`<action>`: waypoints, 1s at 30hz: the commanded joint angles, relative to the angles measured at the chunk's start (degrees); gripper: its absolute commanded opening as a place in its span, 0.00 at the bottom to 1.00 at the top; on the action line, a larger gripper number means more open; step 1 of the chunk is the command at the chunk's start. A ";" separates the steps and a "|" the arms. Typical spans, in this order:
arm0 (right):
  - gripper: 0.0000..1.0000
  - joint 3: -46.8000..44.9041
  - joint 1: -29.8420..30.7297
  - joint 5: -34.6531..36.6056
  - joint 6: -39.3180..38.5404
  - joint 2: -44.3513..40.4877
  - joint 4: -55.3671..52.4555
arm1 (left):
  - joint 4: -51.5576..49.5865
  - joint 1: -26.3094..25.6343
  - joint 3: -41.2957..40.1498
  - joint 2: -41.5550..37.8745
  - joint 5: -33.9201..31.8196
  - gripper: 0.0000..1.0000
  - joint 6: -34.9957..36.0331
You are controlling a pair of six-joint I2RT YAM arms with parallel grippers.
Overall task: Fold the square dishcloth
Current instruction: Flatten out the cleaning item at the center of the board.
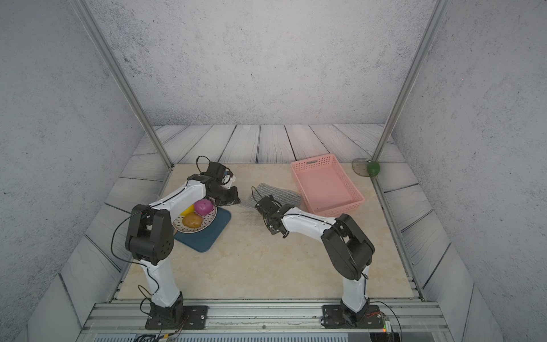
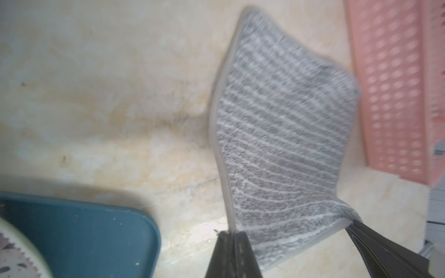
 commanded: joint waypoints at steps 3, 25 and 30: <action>0.00 9.99 -4.96 1.24 -7.36 -0.83 -3.38 | 2.91 0.22 8.10 1.53 1.07 0.00 -6.70; 0.00 13.21 -11.91 -17.46 -10.12 -5.28 -4.45 | 12.01 -0.88 -3.39 -6.73 -0.53 0.00 -11.37; 0.00 -0.75 -7.37 -18.35 -4.19 -11.12 -1.83 | 17.01 -6.20 -20.47 -13.43 -5.44 0.00 -13.87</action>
